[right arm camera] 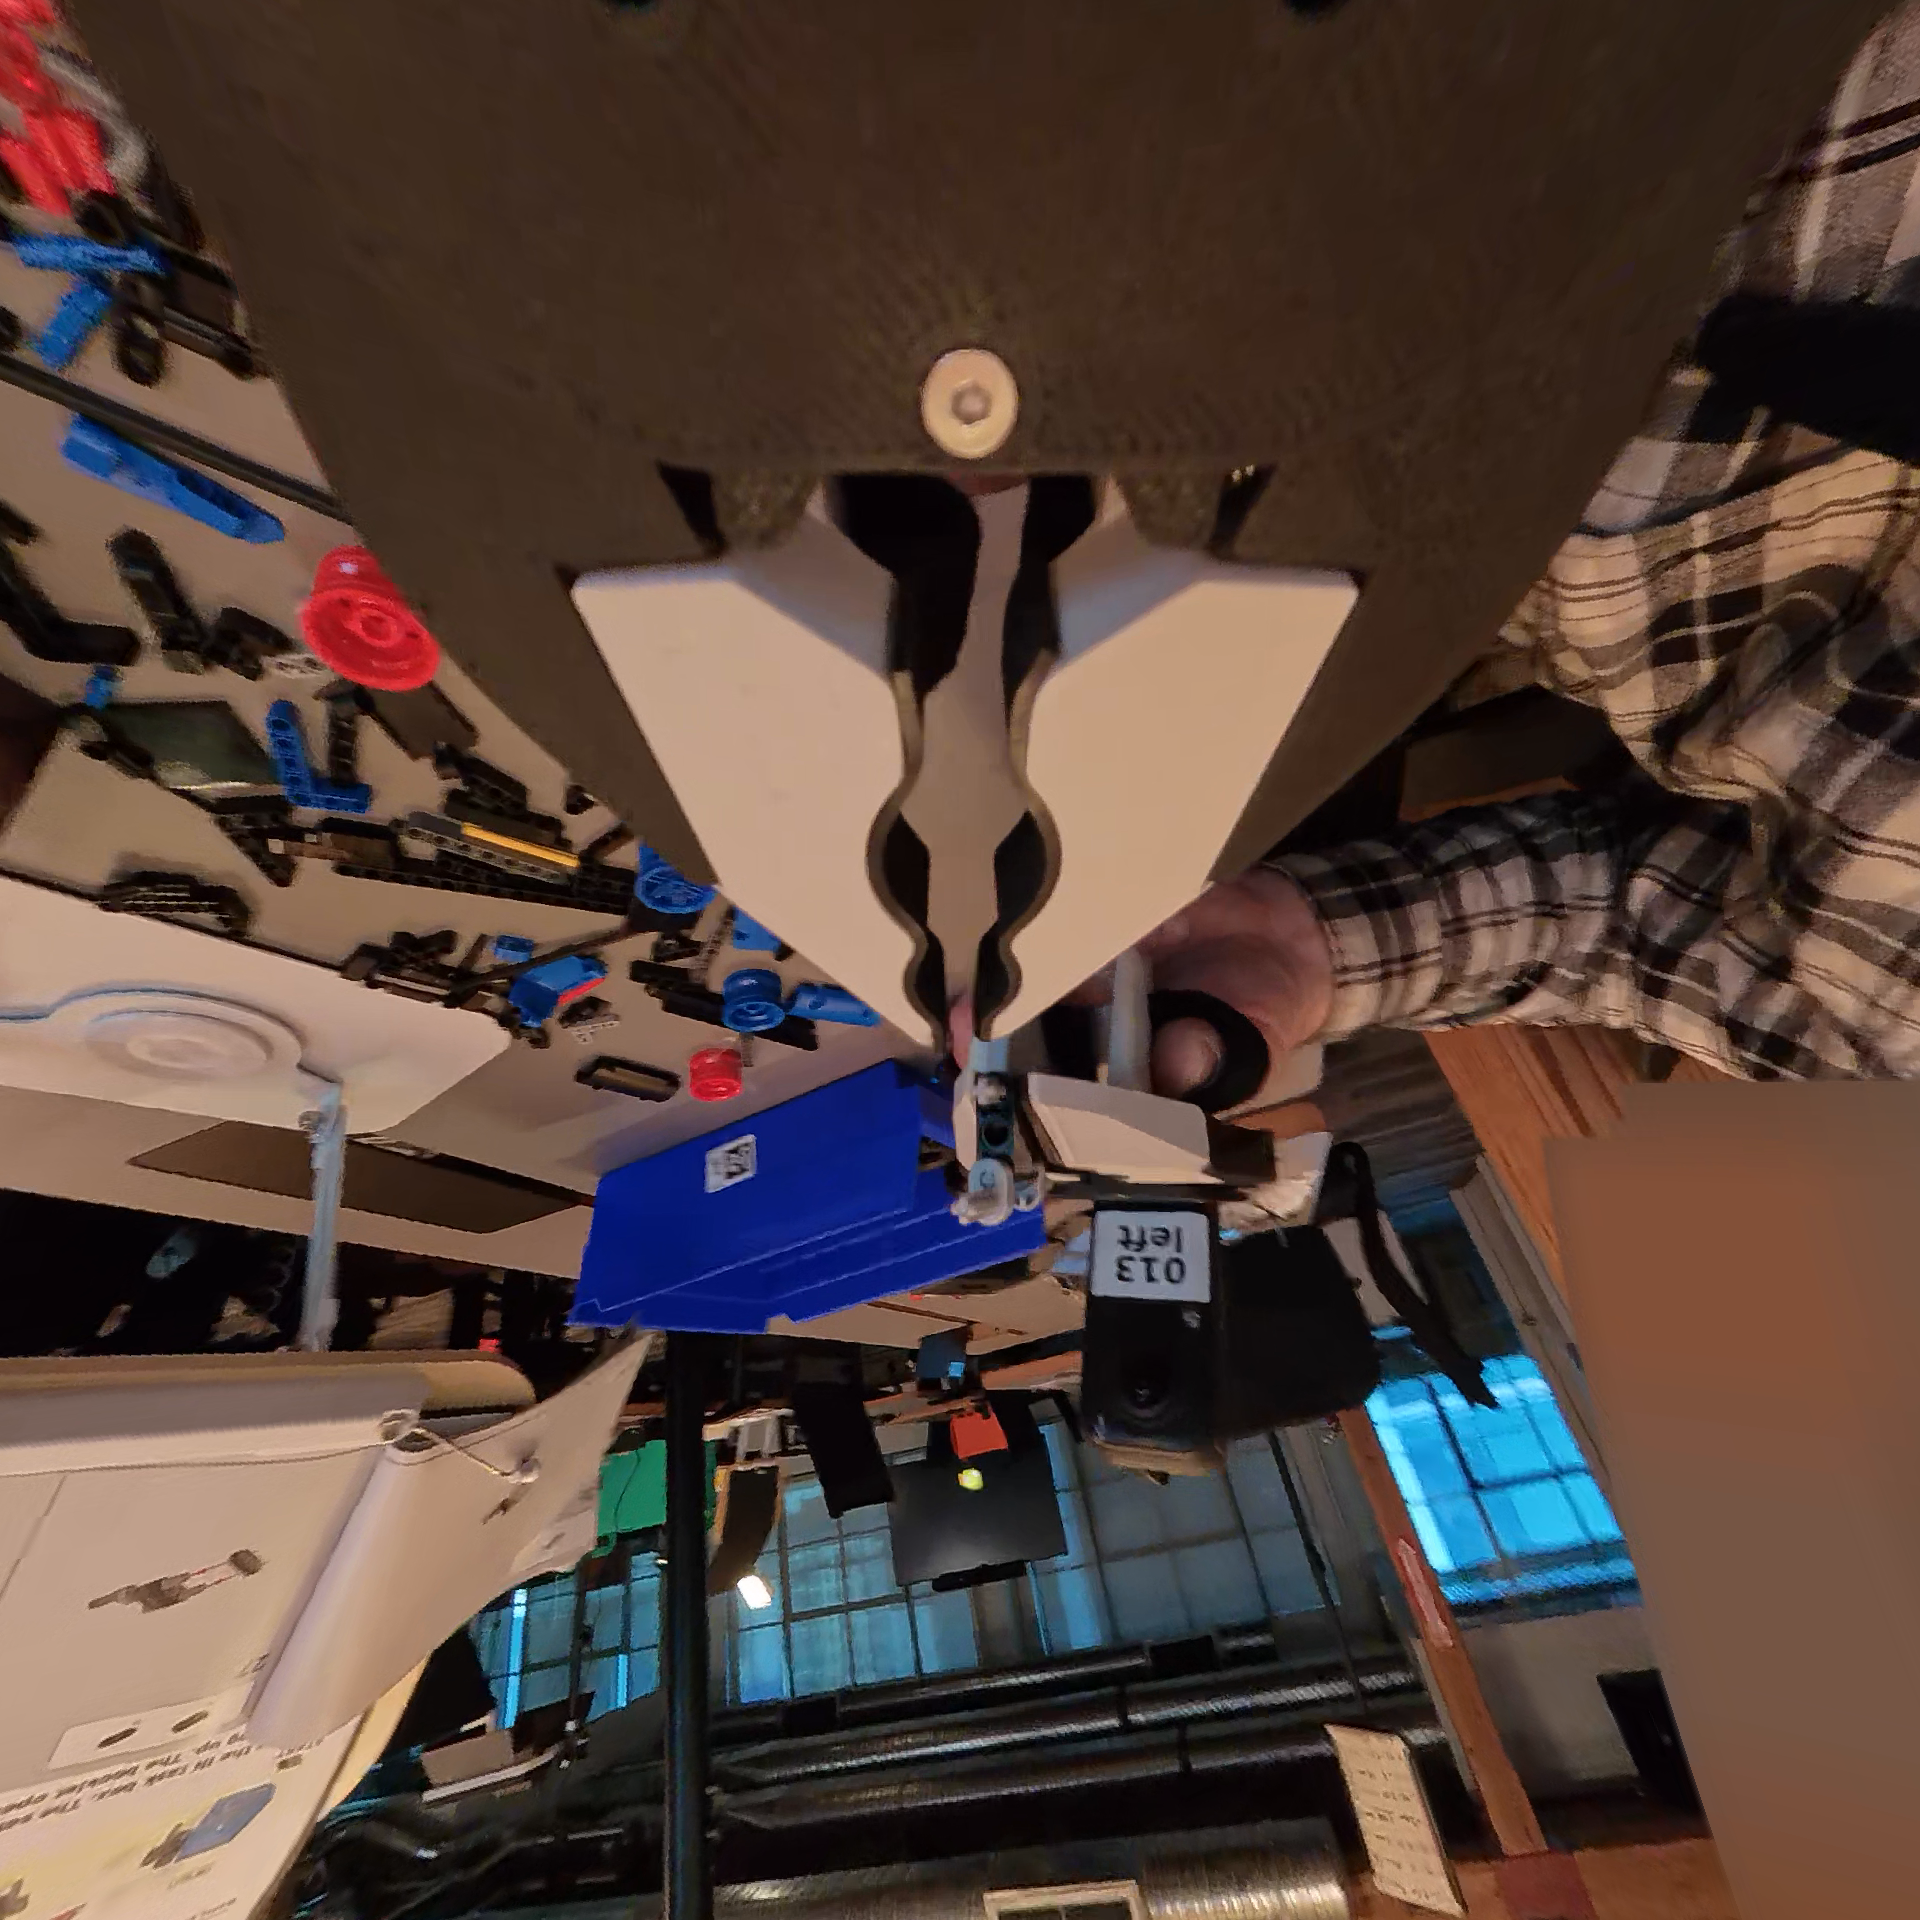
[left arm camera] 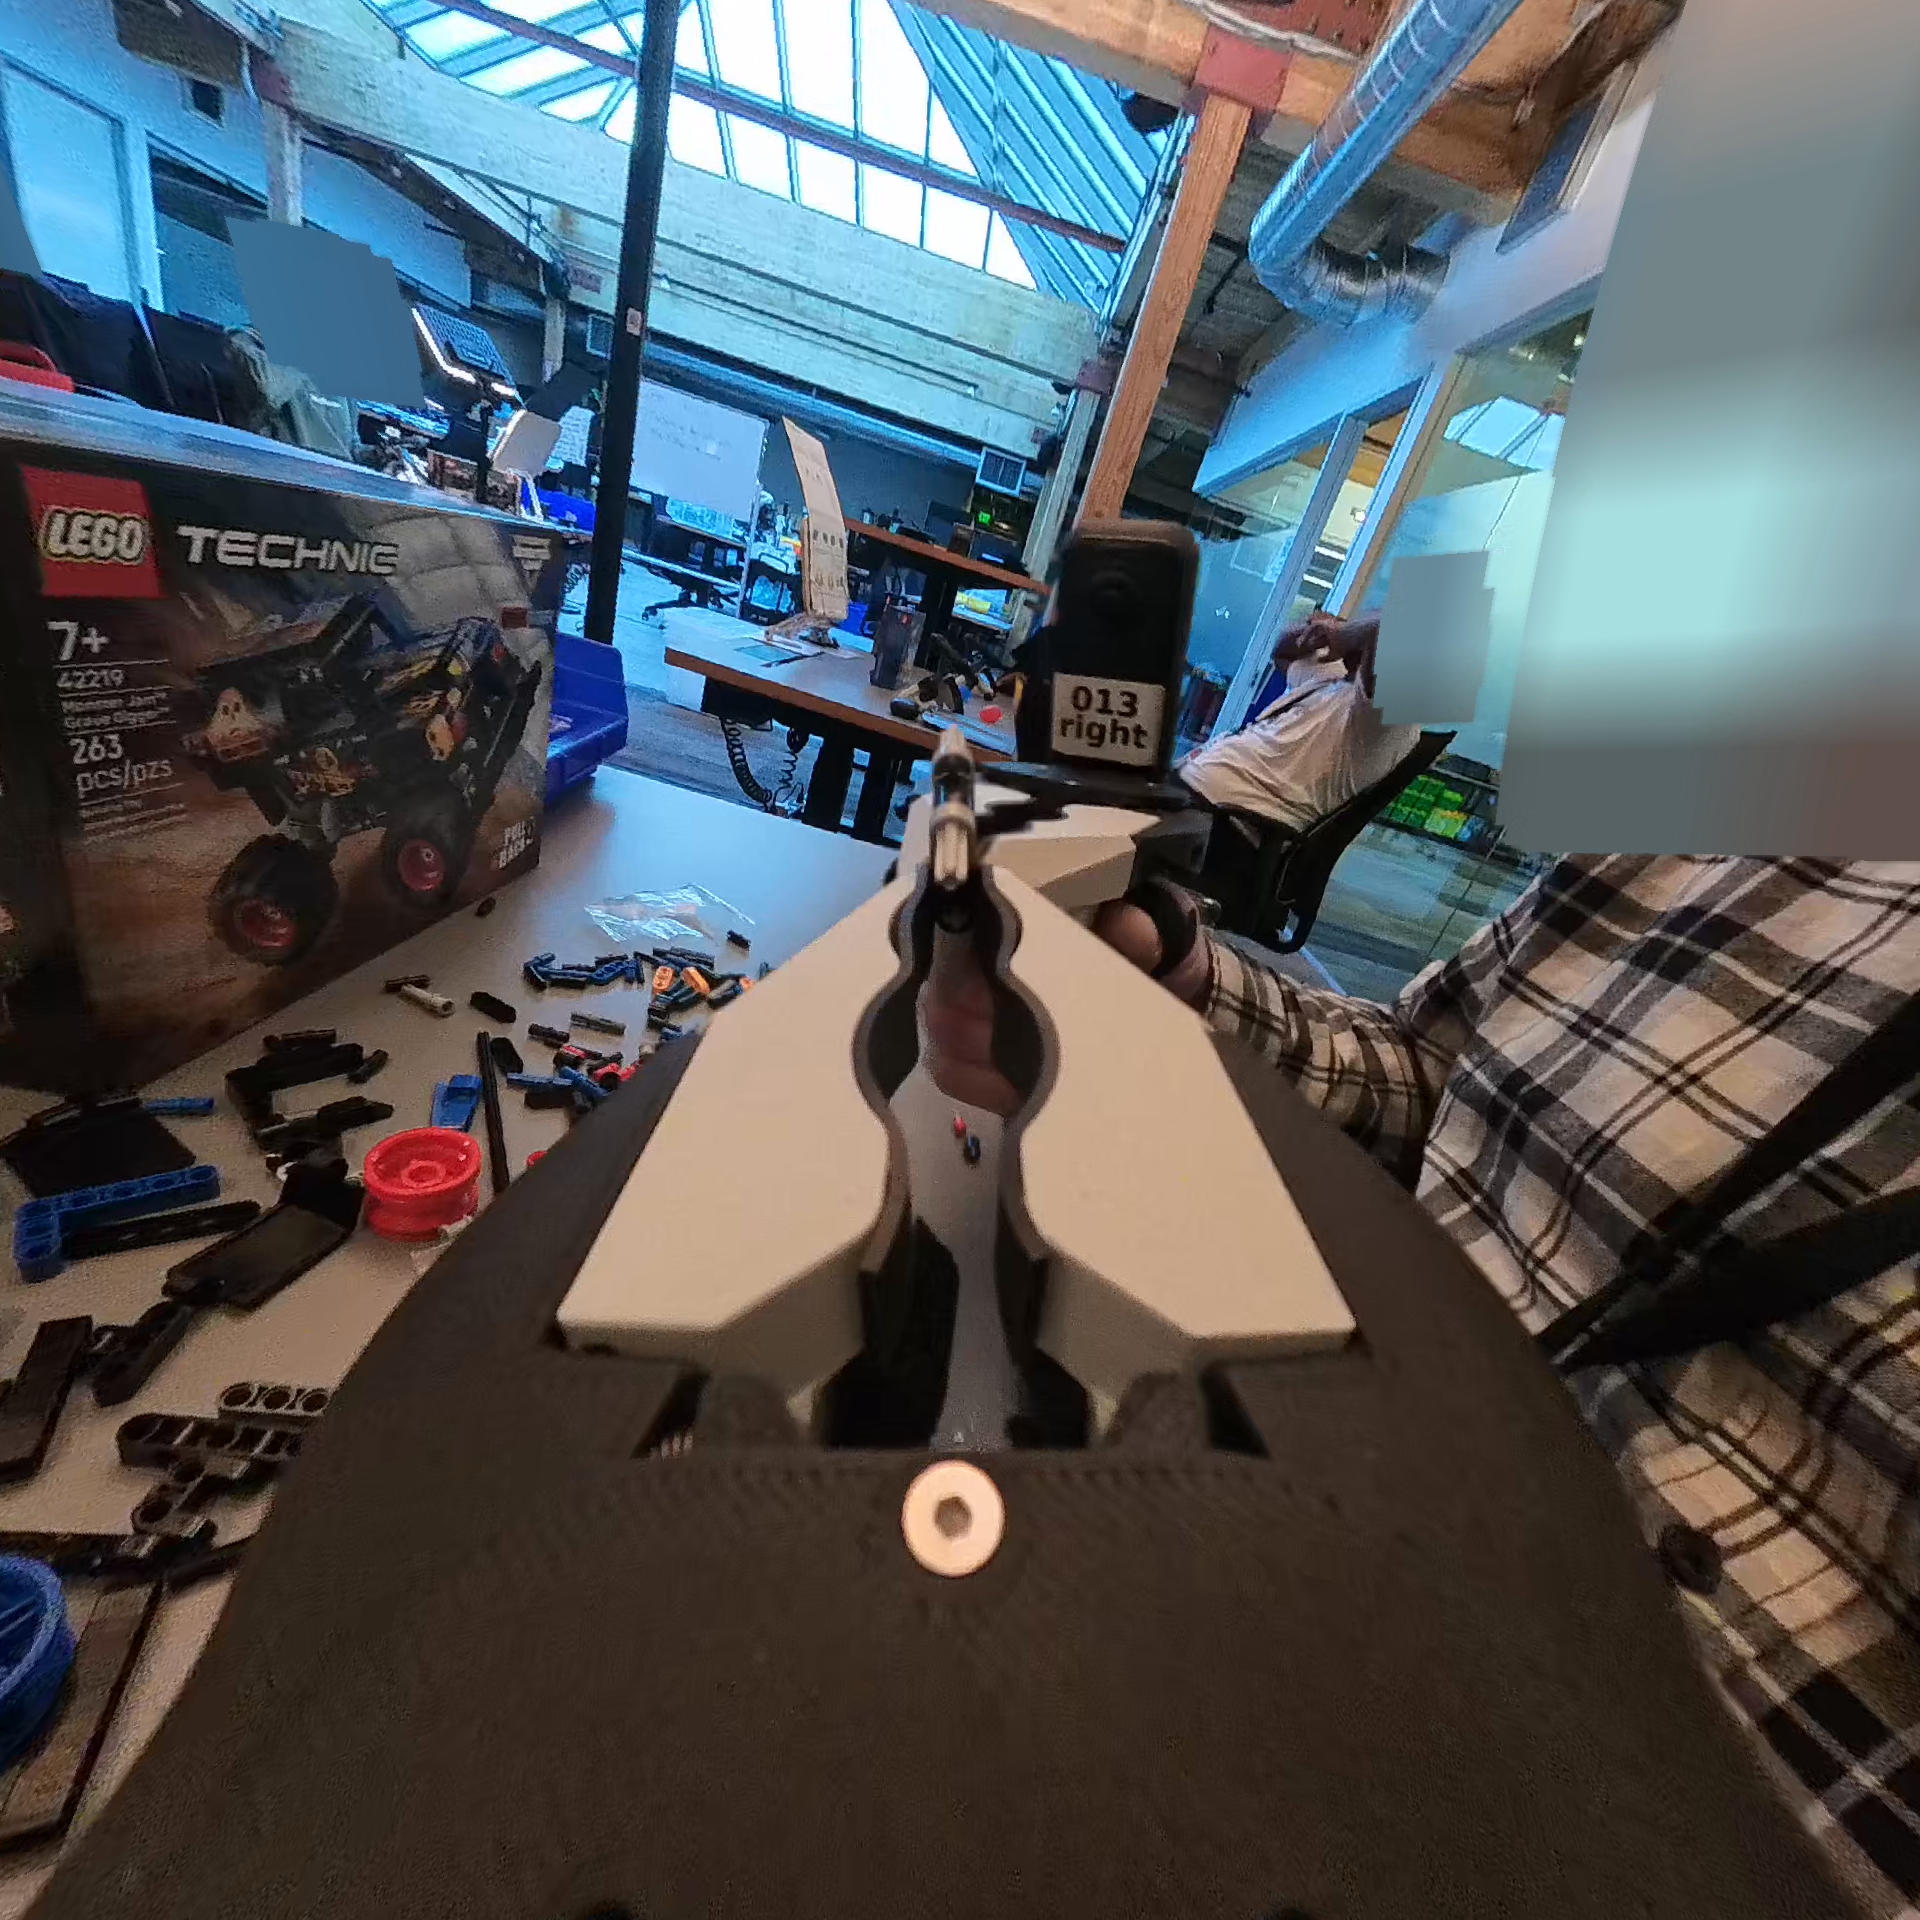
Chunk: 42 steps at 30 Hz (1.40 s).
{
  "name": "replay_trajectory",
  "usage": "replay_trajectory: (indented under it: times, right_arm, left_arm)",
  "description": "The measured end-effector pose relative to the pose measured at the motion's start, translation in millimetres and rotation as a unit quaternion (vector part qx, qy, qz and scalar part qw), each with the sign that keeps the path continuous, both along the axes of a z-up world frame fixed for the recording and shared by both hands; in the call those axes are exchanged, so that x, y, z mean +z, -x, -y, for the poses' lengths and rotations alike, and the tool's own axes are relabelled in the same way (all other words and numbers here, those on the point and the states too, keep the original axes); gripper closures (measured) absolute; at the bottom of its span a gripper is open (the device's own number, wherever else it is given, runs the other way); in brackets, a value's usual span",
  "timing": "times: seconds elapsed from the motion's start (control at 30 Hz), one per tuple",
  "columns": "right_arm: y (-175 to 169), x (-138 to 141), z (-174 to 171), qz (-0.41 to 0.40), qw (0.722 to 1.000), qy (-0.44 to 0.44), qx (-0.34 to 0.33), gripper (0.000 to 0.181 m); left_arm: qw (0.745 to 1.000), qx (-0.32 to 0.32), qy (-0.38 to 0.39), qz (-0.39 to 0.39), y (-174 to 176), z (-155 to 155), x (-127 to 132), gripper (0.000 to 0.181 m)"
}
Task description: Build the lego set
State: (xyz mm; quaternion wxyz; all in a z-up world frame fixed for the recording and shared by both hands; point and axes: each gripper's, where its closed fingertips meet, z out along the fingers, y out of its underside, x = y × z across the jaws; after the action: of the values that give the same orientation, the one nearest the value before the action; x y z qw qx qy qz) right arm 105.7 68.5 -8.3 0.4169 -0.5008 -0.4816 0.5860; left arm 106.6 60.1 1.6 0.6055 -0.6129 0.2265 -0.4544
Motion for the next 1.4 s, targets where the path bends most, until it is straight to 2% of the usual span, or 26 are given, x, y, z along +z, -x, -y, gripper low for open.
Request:
replay_trajectory:
  times: [0.17, 0.3, 0.5, 0.57, 0.6, 0.7, 0.73, 0.83, 0.87, 1.03, 1.13, 1.2, 1.23, 1.37, 1.4]
  right_arm:
    - [4.0, 2.2, 0.2, 0.016, 0.995, -0.081, -0.05, 0.16]
    - [9.2, 5.1, -2.2, 0.018, 0.991, -0.105, -0.081, 0.181]
    - [6.2, 7.1, -2.3, 0.004, 0.997, -0.052, -0.048, 0.181]
    - [4.1, 7.6, -7.6, 0.006, 0.995, -0.068, -0.067, 0.181]
    - [3.4, 6.7, -11.6, 0.012, 0.991, -0.1, -0.09, 0.178]
    - [5.4, 7.2, -12.7, 0.03, 0.959, -0.233, -0.16, 0.145]
    - [7.0, 7.3, -12.8, 0.038, 0.941, -0.279, -0.186, 0.142]
    - [9.6, 12.9, -12.5, 0.034, 0.896, -0.37, -0.242, 0.153]
    - [8.8, 15.0, -14.4, 0.031, 0.894, -0.373, -0.248, 0.159]
    - [7.4, 11.8, -13.5, 0.028, 0.925, -0.321, -0.201, 0.16]
    - [6.2, 8.9, -18.7, 0.049, 0.898, -0.374, -0.227, 0.159]
    - [9.2, 7.1, -19.0, 0.064, 0.868, -0.422, -0.252, 0.141]
    - [11.8, 6.1, -17.3, 0.067, 0.864, -0.428, -0.257, 0.135]
    - [13.8, 9.6, -19.6, 0.062, 0.855, -0.428, -0.284, 0.141]
    - [13.5, 8.8, -20.1, 0.066, 0.854, -0.431, -0.284, 0.147]
  left_arm:
    - [0.999, -0.005, 0.017, 0.051, 2.4, -2.8, 6.9, 0.175]
    - [0.998, -0.016, 0.021, 0.063, -4.4, -1.5, 6.8, 0.176]
    - [0.998, -0.011, 0.012, 0.053, -4.7, -0.5, 7.3, 0.176]
    - [0.999, 0.0, 0.014, 0.052, -1.4, -3.3, 6.9, 0.175]
    - [0.998, 0.003, 0.017, 0.064, 1.2, -4.2, 9.0, 0.175]
    - [0.995, 0.007, 0.033, 0.093, 3.9, -8.6, 12.1, 0.176]
    - [0.994, 0.004, 0.036, 0.1, 2.8, -9.0, 12.8, 0.175]
    - [0.993, -0.004, 0.047, 0.11, -3.0, -9.5, 11.4, 0.176]
    - [0.992, -0.007, 0.049, 0.112, -4.2, -9.1, 10.7, 0.175]
    - [0.992, -0.018, 0.055, 0.109, -6.0, -8.2, 8.3, 0.175]
    - [0.993, -0.009, 0.062, 0.098, -5.3, -12.0, 3.9, 0.175]
    - [0.992, -0.007, 0.069, 0.109, -4.5, -13.5, 4.3, 0.175]
    - [0.992, -0.003, 0.068, 0.11, -5.0, -14.3, 4.0, 0.175]
    - [0.989, -0.004, 0.078, 0.127, -8.0, -15.5, 3.4, 0.175]
    - [0.988, -0.006, 0.079, 0.13, -7.5, -15.9, 3.7, 0.176]
